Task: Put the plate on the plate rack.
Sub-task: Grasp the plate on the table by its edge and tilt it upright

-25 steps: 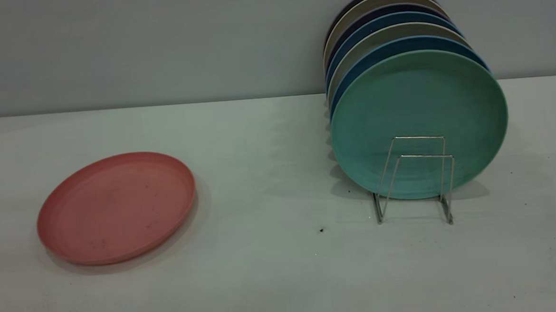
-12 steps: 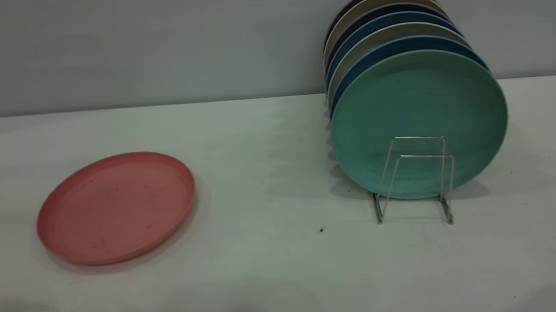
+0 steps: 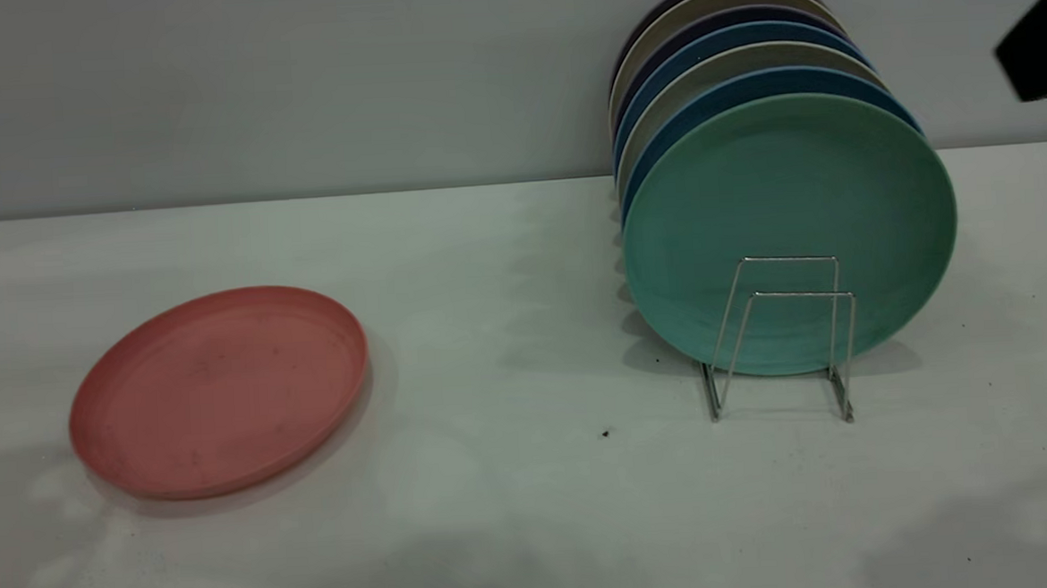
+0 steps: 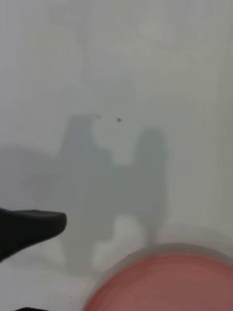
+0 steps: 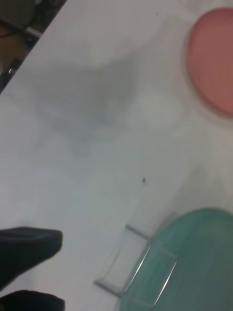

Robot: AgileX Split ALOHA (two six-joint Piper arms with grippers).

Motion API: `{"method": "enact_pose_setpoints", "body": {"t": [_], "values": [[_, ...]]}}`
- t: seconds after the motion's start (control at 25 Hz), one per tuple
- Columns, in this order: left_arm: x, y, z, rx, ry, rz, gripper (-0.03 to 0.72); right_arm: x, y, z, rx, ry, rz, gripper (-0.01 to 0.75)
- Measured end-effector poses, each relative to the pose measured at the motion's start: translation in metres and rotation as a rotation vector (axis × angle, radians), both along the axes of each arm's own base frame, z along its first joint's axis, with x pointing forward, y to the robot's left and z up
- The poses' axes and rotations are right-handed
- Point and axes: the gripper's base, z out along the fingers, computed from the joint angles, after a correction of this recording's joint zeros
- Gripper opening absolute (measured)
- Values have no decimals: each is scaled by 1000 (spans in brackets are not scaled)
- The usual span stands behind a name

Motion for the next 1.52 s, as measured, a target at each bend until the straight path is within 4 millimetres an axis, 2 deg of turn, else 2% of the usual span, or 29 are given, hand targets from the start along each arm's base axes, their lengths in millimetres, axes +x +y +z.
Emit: {"method": "enact_pose_setpoints", "body": {"t": [0.24, 0.44, 0.68, 1.0, 1.24, 1.36, 1.52], "values": [[40, 0, -37, -9, 87, -14, 430, 14, 7, -12, 25, 5, 35, 237], [66, -2, -72, -33, 158, -32, 430, 23, 11, -21, 36, 23, 57, 237], [91, -4, -99, -51, 193, -60, 430, 25, 12, -25, 33, 29, 67, 237], [108, -3, -125, -44, 273, -82, 430, 25, 12, -25, 26, 21, 75, 237], [115, -4, -135, -47, 265, -87, 428, 25, 11, -25, 23, 17, 79, 237], [118, -5, -142, -68, 269, -81, 410, 25, 11, -25, 23, 16, 79, 237], [122, -8, -149, -98, 265, -101, 350, 25, 12, -25, 23, 16, 79, 237]]}}
